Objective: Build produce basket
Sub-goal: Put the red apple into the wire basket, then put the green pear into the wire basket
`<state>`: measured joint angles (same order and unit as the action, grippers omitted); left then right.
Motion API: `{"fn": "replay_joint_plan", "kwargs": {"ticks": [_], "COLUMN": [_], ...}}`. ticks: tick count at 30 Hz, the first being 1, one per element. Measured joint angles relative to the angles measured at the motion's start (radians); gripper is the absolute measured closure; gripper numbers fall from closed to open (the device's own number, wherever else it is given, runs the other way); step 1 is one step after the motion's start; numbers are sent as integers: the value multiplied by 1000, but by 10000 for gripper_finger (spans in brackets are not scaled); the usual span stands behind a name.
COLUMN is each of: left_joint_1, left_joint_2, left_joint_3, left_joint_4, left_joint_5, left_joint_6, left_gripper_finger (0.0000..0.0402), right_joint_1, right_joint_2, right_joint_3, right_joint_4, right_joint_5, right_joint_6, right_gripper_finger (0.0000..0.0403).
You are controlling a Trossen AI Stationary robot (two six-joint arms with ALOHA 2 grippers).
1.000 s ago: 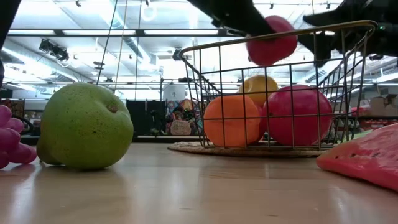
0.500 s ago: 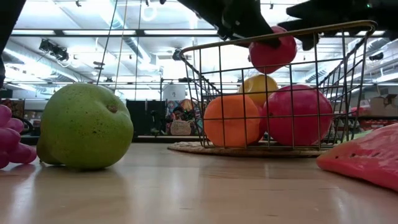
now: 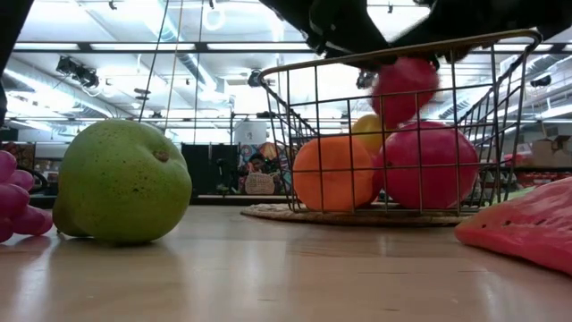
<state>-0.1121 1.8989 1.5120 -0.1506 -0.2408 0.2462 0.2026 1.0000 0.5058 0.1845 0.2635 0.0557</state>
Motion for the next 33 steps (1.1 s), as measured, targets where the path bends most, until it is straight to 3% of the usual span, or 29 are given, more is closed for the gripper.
{"fn": "replay_joint_plan", "kwargs": {"ticks": [13, 23, 29, 33], "left_joint_1": [-34, -67, -70, -70], "left_joint_2": [-63, -102, -162, -198], "left_joint_3": [1, 0, 0, 1], "left_joint_4": [-100, -238, -284, -371], "left_joint_5": [-1, -14, -89, -165], "left_joint_6": [-3, 5, -90, -164], "left_gripper_finger": [2, 2, 2, 2], "right_joint_1": [6, 7, 7, 7], "right_joint_2": [-24, -197, -268, -275], "right_joint_3": [17, 17, 17, 17], "right_joint_4": [-35, -259, -279, -284], "right_joint_5": [-9, -53, -54, -54], "right_joint_6": [21, 73, -9, 37], "right_gripper_finger": [172, 172, 172, 172]}}
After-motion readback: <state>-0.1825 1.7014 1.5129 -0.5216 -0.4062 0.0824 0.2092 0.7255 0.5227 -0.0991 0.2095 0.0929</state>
